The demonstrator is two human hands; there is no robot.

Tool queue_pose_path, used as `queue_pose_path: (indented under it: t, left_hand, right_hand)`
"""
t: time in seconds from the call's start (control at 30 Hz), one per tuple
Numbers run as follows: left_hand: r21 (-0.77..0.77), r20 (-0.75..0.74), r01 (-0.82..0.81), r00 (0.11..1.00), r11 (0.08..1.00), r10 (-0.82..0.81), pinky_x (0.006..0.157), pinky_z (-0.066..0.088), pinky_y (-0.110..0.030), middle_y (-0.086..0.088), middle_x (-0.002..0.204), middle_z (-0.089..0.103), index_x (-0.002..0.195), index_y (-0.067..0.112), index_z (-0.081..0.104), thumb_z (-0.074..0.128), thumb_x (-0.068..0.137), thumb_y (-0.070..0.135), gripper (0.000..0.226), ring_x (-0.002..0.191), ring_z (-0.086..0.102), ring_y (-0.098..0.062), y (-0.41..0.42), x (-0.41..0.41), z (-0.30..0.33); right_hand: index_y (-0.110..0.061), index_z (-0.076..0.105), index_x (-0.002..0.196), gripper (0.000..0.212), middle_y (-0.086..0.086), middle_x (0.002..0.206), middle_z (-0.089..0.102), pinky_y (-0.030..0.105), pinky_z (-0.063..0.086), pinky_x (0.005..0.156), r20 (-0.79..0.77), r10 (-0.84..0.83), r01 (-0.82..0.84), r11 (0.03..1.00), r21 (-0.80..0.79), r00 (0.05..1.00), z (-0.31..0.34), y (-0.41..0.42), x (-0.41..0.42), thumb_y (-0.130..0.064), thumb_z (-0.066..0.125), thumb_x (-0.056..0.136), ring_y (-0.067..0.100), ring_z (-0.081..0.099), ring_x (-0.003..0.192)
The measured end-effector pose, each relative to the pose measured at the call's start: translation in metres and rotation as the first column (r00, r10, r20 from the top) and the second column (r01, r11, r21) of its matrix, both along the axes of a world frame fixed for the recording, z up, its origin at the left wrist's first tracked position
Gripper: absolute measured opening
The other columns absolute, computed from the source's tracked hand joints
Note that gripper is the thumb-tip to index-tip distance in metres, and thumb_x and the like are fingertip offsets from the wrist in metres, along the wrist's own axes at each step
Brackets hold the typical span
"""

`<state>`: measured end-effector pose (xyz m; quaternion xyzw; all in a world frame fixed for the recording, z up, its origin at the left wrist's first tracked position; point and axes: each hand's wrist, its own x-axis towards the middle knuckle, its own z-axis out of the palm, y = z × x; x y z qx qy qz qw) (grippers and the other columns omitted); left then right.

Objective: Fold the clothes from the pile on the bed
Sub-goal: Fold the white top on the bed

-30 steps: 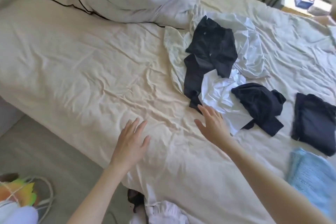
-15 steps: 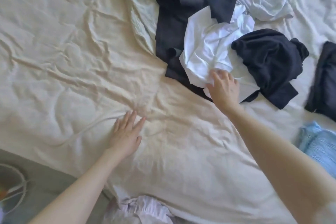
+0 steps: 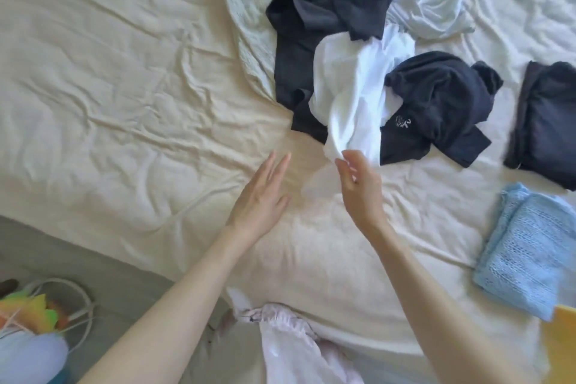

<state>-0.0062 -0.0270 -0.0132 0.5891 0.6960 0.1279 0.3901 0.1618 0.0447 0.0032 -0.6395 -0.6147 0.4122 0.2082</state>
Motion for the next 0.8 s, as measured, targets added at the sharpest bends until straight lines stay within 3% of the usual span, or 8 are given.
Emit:
queue_pose_path:
  t: [0.07, 0.17, 0.27, 0.37, 0.47, 0.6, 0.7, 0.8]
  left_hand:
    - [0.149, 0.0, -0.024, 1.0, 0.989, 0.025, 0.11, 0.017, -0.021, -0.005, 0.159, 0.0, 0.151, 0.025, 0.007, 0.058, 0.092, 0.019, 0.078, 0.146, 0.007, -0.015, 0.002, -0.004, 0.038]
    - [0.237, -0.042, 0.041, 0.999, 0.971, -0.032, 0.114, 0.02, -0.028, -0.004, 0.159, 0.004, 0.15, 0.028, 0.013, 0.061, 0.09, 0.014, 0.078, 0.146, 0.01, -0.019, -0.006, -0.016, 0.088]
    - [0.31, 0.023, 0.018, 0.999, 0.951, -0.027, 0.112, 0.021, -0.023, -0.005, 0.153, 0.027, 0.146, 0.021, 0.032, 0.064, 0.088, 0.017, 0.066, 0.141, 0.024, -0.018, -0.022, -0.023, 0.131]
    - [0.359, 0.215, -0.212, 0.966, 0.909, 0.14, 0.095, 0.033, -0.012, 0.001, 0.124, 0.059, 0.126, 0.015, 0.056, 0.065, 0.087, 0.016, 0.04, 0.116, 0.051, -0.01, -0.035, -0.034, 0.176]
    - [0.376, 0.243, -0.297, 0.946, 0.877, 0.216, 0.085, 0.046, -0.019, 0.008, 0.09, 0.065, 0.102, 0.014, 0.064, 0.061, 0.089, 0.012, 0.013, 0.09, 0.062, -0.007, -0.048, -0.06, 0.222]
    - [0.361, 0.181, -0.251, 0.964, 0.898, 0.197, 0.077, 0.047, -0.015, 0.004, 0.088, 0.066, 0.101, 0.015, 0.064, 0.053, 0.093, 0.013, 0.014, 0.082, 0.062, -0.007, -0.071, -0.102, 0.279]
    - [0.403, 0.178, -0.272, 0.96, 0.874, 0.217, 0.071, 0.042, -0.005, 0.016, 0.085, 0.063, 0.096, 0.023, 0.061, 0.048, 0.096, 0.013, 0.017, 0.076, 0.057, 0.008, -0.09, -0.125, 0.313]
    - [0.431, 0.198, -0.331, 0.942, 0.84, 0.269, 0.07, 0.042, -0.006, 0.018, 0.083, 0.063, 0.092, 0.026, 0.06, 0.045, 0.096, 0.013, 0.02, 0.075, 0.056, 0.007, -0.11, -0.141, 0.337]
  right_hand:
    - [-0.013, 0.06, 0.098, 0.007, -0.016, 0.081, 0.056, 0.004, 0.038, 0.07, -0.041, 0.021, -0.022, 1.0, -0.016, 0.999, 0.028, -0.015, -0.008, -0.015, 0.053, 0.096, -0.002, 0.057, 0.079]
    - [-0.015, 0.065, 0.101, 0.013, -0.013, 0.081, 0.062, 0.011, 0.04, 0.071, -0.066, 0.12, -0.122, 0.992, -0.018, 0.991, 0.074, -0.023, -0.018, -0.018, 0.055, 0.095, -0.004, 0.058, 0.079]
    - [-0.024, 0.068, 0.093, 0.015, -0.016, 0.082, 0.066, 0.012, 0.045, 0.074, -0.205, 0.219, -0.23, 0.973, -0.031, 0.954, 0.13, -0.027, -0.034, -0.013, 0.058, 0.093, -0.008, 0.059, 0.077]
    - [-0.033, 0.066, 0.08, 0.03, -0.022, 0.076, 0.064, 0.004, 0.041, 0.067, -0.286, 0.34, -0.353, 0.936, 0.005, 0.896, 0.184, -0.031, -0.054, -0.006, 0.059, 0.091, -0.015, 0.056, 0.069]
    - [-0.027, 0.069, 0.084, 0.018, -0.008, 0.078, 0.066, 0.016, 0.043, 0.068, -0.252, 0.471, -0.484, 0.875, 0.011, 0.845, 0.231, -0.033, -0.076, -0.014, 0.059, 0.092, -0.001, 0.056, 0.072]
    - [-0.027, 0.067, 0.082, 0.008, 0.002, 0.081, 0.066, 0.024, 0.044, 0.066, -0.126, 0.636, -0.636, 0.77, 0.047, 0.761, 0.28, -0.035, -0.105, -0.022, 0.065, 0.088, 0.008, 0.055, 0.072]
    - [-0.028, 0.066, 0.084, 0.006, -0.011, 0.076, 0.063, 0.014, 0.042, 0.062, -0.068, 0.705, -0.704, 0.709, 0.047, 0.706, 0.301, -0.043, -0.124, -0.023, 0.069, 0.085, 0.002, 0.055, 0.067]
    - [-0.029, 0.065, 0.08, 0.011, -0.012, 0.075, 0.063, 0.013, 0.042, 0.063, -0.054, 0.723, -0.72, 0.691, 0.066, 0.689, 0.307, -0.051, -0.141, -0.02, 0.067, 0.086, 0.002, 0.057, 0.068]
